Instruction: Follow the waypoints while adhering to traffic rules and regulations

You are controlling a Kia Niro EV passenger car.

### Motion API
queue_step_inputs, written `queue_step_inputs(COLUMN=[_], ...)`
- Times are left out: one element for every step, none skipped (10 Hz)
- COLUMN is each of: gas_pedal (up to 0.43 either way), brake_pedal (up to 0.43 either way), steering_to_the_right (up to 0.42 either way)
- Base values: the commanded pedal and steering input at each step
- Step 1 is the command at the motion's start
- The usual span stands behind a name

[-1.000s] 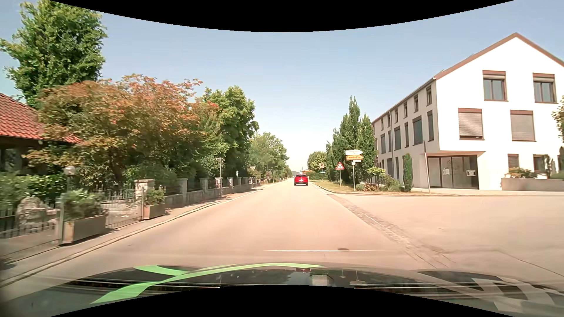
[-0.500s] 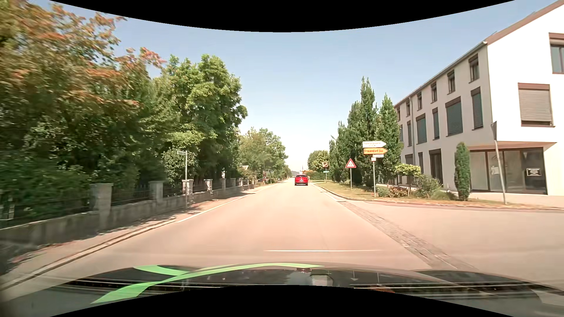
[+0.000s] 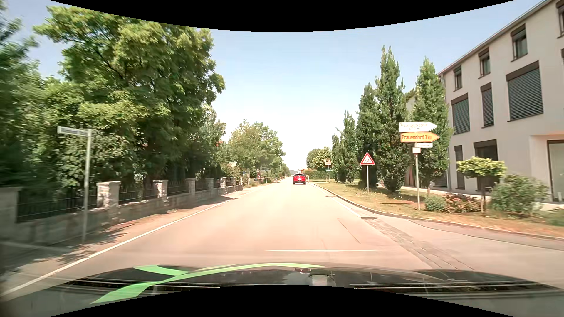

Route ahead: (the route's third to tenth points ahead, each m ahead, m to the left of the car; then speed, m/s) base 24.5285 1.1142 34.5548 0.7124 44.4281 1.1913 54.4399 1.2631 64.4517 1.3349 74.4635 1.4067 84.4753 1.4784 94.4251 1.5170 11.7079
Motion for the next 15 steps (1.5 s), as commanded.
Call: queue_step_inputs(gas_pedal=[0.22, 0.22, 0.209, 0.209, 0.209, 0.197, 0.197, 0.197, 0.197, 0.197, 0.197, 0.197, 0.197, 0.197, 0.197], brake_pedal=[0.0, 0.0, 0.0, 0.0, 0.0, 0.0, 0.0, 0.0, 0.0, 0.0, 0.0, 0.0, 0.0, 0.0, 0.0], steering_to_the_right=[0.002, 0.002, 0.001, 0.0, -0.001, -0.001, -0.001, -0.001, -0.001, -0.001, -0.001, -0.001, -0.001, -0.001, -0.001])
